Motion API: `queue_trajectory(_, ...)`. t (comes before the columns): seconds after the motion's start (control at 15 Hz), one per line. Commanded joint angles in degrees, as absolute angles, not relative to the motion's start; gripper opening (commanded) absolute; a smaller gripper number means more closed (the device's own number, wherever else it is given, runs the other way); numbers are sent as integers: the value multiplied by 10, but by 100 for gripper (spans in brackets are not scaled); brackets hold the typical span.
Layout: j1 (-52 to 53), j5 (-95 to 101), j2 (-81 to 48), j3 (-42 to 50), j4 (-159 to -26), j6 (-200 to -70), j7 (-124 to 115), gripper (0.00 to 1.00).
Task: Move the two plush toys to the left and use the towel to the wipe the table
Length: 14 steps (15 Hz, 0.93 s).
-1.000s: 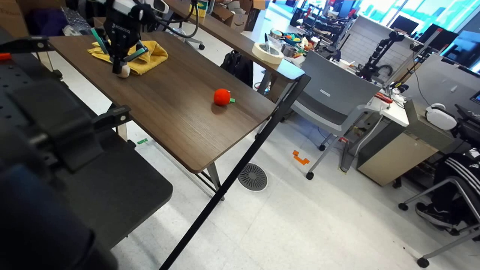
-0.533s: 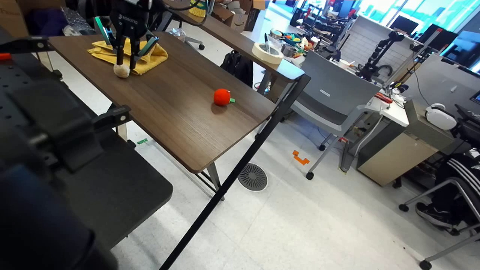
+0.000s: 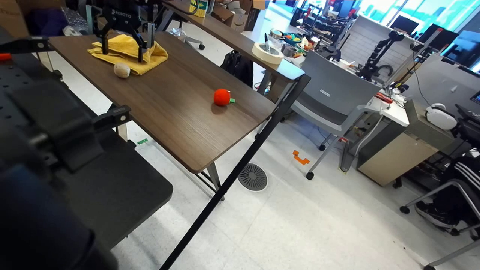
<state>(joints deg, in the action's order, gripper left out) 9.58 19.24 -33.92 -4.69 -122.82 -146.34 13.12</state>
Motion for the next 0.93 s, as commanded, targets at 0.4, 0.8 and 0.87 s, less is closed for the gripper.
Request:
queue_trajectory(0.4,172,253,-448,17,-1142,-1508,27,99)
queue_trajectory(0.8,178,244,-473,23,-1118,-1510,17,50)
queue_trajectory(0.87,179,245,-469,25,-1120,-1511,14,43)
